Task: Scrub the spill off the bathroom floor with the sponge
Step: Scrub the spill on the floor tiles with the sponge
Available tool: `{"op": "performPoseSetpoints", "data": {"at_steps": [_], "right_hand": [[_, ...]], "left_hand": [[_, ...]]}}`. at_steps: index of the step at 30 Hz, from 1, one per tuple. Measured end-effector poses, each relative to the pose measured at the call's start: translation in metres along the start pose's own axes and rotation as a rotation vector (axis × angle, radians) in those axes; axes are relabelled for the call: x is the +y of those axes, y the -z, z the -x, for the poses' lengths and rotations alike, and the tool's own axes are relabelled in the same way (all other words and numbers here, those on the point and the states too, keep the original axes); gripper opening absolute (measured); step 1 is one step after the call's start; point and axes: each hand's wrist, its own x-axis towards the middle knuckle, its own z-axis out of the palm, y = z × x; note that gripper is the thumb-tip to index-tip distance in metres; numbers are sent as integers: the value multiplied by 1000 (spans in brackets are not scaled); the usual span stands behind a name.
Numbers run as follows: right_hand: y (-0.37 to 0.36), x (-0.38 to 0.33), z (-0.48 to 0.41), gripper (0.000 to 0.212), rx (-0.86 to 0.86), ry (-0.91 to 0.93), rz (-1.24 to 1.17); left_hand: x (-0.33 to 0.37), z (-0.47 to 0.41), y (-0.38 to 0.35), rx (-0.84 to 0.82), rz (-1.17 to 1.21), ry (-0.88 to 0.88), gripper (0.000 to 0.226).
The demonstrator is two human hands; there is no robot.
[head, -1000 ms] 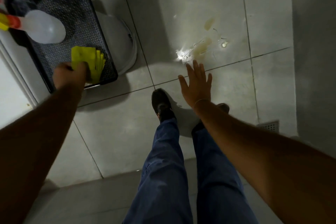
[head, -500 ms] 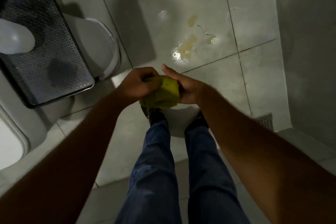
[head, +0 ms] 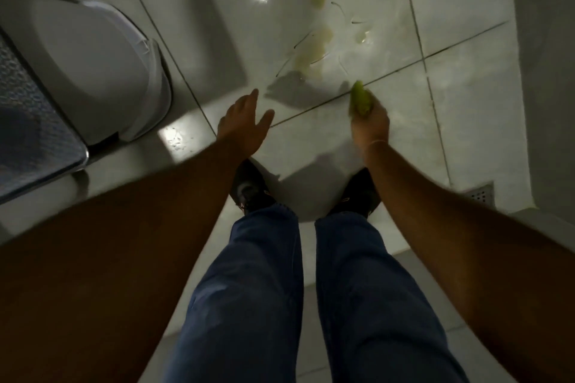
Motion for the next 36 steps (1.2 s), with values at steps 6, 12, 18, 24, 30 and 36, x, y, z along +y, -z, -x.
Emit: {"op": "performPoseSetpoints", "data": {"at_steps": [6, 12, 18, 24, 30, 36], "right_hand": [[-61, 43, -59, 63, 71, 292, 370], [-135, 60, -19, 73, -305, 741, 855], [-94, 68, -52, 59, -318, 1023, 946], [-45, 34, -117, 81, 189, 218, 792], [-100, 6, -75, 75, -27, 602, 863], [-94, 16, -74, 71, -435, 1092, 972]], "left_hand": [[-31, -67, -26, 86, -60, 78, 82], [-31, -109, -19, 133, -149, 87, 88], [-9, -124, -14, 114, -204, 17, 82], [-11, -123, -18, 60, -288, 35, 72], [-9, -123, -10, 45, -335, 27, 68], [-6, -122, 1, 50, -315, 20, 70]]}}
